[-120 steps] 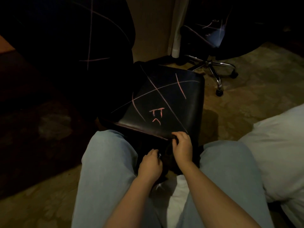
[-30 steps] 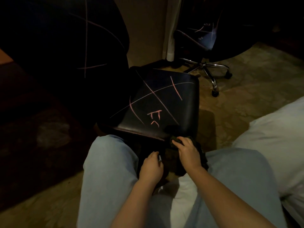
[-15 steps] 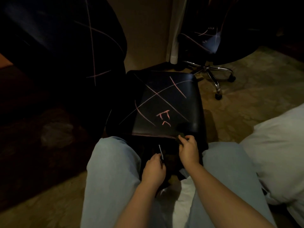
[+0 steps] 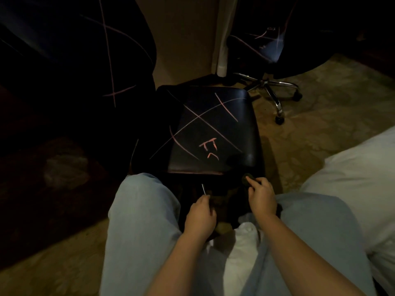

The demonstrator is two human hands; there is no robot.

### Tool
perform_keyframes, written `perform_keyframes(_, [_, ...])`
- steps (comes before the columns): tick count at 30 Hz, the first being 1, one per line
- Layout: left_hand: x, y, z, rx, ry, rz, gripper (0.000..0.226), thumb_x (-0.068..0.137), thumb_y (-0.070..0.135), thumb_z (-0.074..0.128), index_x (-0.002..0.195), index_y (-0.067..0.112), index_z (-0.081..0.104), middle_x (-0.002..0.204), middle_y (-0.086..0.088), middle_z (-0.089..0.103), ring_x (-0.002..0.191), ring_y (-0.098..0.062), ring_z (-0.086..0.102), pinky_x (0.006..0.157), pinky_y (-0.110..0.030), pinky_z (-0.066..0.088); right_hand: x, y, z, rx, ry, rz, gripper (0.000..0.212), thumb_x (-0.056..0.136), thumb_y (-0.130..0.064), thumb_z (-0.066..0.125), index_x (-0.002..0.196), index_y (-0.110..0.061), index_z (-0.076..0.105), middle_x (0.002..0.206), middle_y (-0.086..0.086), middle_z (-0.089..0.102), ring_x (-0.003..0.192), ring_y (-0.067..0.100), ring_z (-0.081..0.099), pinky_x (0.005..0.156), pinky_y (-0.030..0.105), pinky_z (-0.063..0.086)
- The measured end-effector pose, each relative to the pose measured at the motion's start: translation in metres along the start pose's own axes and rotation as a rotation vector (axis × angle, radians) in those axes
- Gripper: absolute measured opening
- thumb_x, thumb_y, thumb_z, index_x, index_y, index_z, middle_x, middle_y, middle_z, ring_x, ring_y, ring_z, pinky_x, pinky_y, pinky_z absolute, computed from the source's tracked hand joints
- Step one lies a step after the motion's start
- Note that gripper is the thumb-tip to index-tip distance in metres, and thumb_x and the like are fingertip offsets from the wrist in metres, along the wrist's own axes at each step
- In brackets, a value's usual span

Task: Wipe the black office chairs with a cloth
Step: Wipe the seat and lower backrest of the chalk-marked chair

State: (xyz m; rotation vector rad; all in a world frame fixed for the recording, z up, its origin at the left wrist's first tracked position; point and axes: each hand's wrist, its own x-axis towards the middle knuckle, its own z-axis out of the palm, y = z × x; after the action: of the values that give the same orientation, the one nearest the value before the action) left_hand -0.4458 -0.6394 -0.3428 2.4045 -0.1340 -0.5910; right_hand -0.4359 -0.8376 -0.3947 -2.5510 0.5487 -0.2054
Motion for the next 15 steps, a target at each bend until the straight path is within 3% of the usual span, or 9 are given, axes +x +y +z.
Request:
perform_keyframes(8, [0.000,0.002,0.000,0.013,0.001,-0.018,0.047,0.097,0.019,0.044,0.144,0.014,0.038,0.146,-0.006,0.043,0.131,-0.024,0.042,0.104,-0.033,0.037,0.006,-0.039,0.013,0.127,0.039,0.132,0.031,0.090,-0.005,0.058,0.120,-0.008,0.067,0.113,0.011,0.059,0.103,0.030,0.058,0.082,0.033,0.047])
perform_keyframes(15, [-0.003,-0.006,-0.006,0.007,0.044,-0.022,0.043,0.097,0.017,0.043,0.140,0.014,0.043,0.141,-0.004,0.048,0.127,-0.022,0.046,0.102,-0.030,0.037,-0.002,-0.068,0.034,0.086,-0.167,-0.035,0.031,0.091,-0.015,0.060,0.121,-0.020,0.067,0.116,0.001,0.058,0.105,0.021,0.056,0.079,0.030,0.048])
